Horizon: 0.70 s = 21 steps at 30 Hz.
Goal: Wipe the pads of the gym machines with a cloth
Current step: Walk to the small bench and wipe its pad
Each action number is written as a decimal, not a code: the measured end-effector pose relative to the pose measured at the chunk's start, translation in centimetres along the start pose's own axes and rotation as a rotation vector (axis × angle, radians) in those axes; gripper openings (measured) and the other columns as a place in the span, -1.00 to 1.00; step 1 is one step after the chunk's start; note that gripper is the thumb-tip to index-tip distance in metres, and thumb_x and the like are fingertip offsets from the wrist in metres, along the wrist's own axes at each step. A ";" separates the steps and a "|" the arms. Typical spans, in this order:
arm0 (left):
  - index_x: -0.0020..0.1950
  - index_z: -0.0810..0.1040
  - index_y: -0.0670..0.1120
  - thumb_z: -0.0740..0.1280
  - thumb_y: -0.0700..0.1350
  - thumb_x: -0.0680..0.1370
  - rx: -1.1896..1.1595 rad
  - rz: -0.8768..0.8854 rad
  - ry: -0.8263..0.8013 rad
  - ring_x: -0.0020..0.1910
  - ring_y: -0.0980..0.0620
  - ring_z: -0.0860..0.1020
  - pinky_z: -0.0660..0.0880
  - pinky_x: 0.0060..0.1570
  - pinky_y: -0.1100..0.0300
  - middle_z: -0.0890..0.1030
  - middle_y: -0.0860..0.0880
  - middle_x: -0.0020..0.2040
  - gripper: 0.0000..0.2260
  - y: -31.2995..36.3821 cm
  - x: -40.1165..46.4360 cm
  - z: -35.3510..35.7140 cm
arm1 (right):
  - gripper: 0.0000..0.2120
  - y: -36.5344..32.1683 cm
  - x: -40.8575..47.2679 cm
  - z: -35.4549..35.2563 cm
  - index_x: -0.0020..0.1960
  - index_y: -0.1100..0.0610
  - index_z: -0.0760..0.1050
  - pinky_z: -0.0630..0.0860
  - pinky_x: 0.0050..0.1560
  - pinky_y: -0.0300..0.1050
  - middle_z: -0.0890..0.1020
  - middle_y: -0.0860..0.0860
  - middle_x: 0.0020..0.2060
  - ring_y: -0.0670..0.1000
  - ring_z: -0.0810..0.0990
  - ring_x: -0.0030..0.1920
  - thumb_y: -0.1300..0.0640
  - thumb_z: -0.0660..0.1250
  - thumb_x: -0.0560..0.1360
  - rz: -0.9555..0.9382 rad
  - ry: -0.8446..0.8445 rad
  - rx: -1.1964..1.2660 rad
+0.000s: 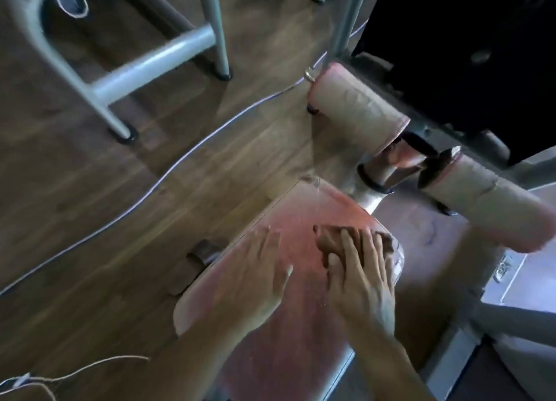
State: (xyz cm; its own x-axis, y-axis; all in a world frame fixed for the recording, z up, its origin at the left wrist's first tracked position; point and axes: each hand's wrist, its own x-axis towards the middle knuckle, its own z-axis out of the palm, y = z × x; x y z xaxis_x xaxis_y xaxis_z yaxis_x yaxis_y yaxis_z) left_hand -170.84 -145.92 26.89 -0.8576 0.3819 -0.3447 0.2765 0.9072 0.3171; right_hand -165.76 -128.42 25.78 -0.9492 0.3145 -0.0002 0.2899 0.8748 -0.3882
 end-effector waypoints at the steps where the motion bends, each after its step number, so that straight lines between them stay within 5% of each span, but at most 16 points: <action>1: 0.57 0.21 -0.13 0.03 0.18 0.63 -0.015 -0.009 0.026 0.52 -0.15 0.27 0.23 0.48 -0.01 0.27 -0.17 0.55 -0.41 -0.6 2.0 1.8 | -0.43 0.9 1.6 1.9 0.55 -0.03 0.27 0.05 0.53 0.30 0.17 0.13 0.59 0.18 0.07 0.59 -0.23 -0.01 0.61 0.006 -0.117 -0.072; 3: 0.50 0.34 -0.18 0.10 0.16 0.60 -0.024 -0.015 0.100 0.43 -0.26 0.38 0.38 0.35 -0.16 0.36 -0.24 0.48 -0.42 -1.7 5.0 5.0 | -0.35 2.3 3.7 5.0 0.61 -0.16 0.04 -0.17 0.55 0.29 -0.07 0.09 0.63 0.15 -0.17 0.61 -0.34 -0.10 0.56 -0.016 -0.270 -0.168; 6: 0.58 0.19 -0.14 -0.01 0.20 0.62 0.063 -0.054 0.116 0.52 -0.20 0.26 0.26 0.42 -0.15 0.21 -0.17 0.58 -0.38 -2.2 6.8 7.3 | -0.31 2.8 4.6 5.7 0.60 -0.17 0.04 -0.28 0.56 0.18 -0.10 0.11 0.62 0.11 -0.22 0.61 -0.38 -0.19 0.53 -0.031 -0.254 -0.128; 12: 0.62 0.03 -0.07 -0.08 0.22 0.64 0.151 -0.059 0.174 0.59 -0.08 0.09 0.10 0.52 -0.03 0.08 -0.10 0.62 -0.39 -2.4 6.7 8.4 | -0.46 2.7 7.8 6.4 0.54 -0.20 0.24 -0.18 0.57 0.18 0.06 0.07 0.62 0.13 -0.06 0.61 -0.25 -0.09 0.59 -0.081 -0.181 -0.075; 21: 0.62 0.08 -0.10 -0.02 0.19 0.64 0.147 -0.036 0.207 0.58 -0.11 0.13 0.17 0.51 -0.07 0.10 -0.13 0.62 -0.39 -2.5 6.6 8.6 | -0.34 4.2 6.6 6.9 0.60 -0.19 0.05 -0.10 0.53 0.33 -0.05 0.10 0.63 0.18 -0.11 0.61 -0.37 0.00 0.55 -0.291 -0.280 -0.264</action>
State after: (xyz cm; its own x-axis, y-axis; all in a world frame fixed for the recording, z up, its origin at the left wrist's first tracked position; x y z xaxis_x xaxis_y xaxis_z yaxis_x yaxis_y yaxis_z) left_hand -173.48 -144.10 16.20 -0.9344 0.3179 -0.1609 0.2908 0.9413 0.1711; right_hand -171.64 -125.19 17.83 -0.9813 -0.0374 -0.1887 -0.0064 0.9868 -0.1620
